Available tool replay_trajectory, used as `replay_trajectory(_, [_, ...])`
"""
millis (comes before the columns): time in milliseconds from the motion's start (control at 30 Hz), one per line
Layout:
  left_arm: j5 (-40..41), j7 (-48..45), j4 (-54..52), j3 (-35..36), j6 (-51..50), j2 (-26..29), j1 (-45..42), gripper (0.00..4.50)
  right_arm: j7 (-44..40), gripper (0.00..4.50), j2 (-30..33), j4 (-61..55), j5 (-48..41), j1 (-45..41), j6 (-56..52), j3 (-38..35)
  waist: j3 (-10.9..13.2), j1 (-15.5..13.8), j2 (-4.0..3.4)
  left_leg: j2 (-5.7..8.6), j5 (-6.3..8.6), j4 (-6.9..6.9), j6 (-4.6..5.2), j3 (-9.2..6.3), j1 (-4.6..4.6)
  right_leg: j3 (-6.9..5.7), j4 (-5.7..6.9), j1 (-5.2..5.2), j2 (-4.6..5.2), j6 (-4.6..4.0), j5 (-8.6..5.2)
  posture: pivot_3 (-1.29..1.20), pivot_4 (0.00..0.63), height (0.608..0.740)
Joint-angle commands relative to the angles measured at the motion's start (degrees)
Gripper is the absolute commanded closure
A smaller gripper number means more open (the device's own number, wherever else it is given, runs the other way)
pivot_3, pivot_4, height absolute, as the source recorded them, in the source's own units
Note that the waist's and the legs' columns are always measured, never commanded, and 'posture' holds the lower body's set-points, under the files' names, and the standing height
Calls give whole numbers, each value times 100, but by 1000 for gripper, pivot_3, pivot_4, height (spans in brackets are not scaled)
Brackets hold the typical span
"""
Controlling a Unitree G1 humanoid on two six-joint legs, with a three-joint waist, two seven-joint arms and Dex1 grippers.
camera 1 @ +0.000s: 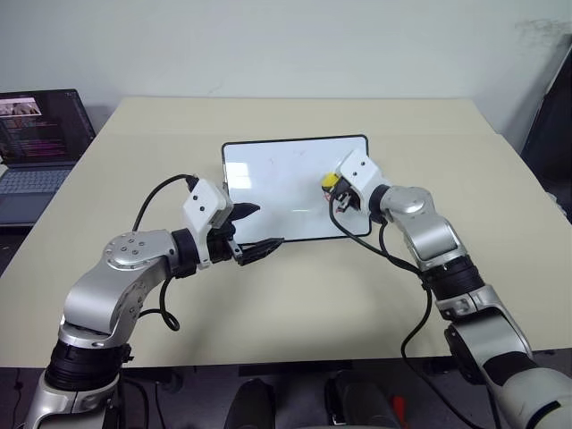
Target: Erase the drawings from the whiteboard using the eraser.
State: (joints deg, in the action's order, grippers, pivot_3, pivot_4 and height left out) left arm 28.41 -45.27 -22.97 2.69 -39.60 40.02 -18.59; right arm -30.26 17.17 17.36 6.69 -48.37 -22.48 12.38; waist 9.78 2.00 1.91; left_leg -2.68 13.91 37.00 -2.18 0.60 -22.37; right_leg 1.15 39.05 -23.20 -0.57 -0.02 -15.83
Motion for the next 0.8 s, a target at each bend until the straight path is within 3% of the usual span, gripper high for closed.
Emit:
replay_trajectory(33, [87,-57,-253,35,73,36,14,0,344,3398,-254,-115,-50,-165,37,-184,0,-3,0,-1,0,-2,0,0,-4,0,-3,-2,0,-1,-1,0,150,740])
replay_trajectory(300, [88,-67,-276,57,65,48,44,0,-408,3398,-321,-361,47,274,-279,561,0,-14,0,-5,5,-10,-4,-8,-32,-8,-9,-23,-2,-24,6,0,150,740])
replay_trajectory(533, [120,-81,-333,90,37,78,118,0,472,3398,-235,15,284,-30,226,150,2,-14,-1,-3,4,-5,-4,-9,-31,-10,-6,-22,4,-1,-6,0,150,740])
replay_trajectory(800, [152,-149,-285,60,51,120,95,0,245,3398,-256,-199,98,170,-20,199,2,-21,-1,-3,4,-5,-4,-7,-31,-7,-7,-20,3,-4,-5,0,150,740])
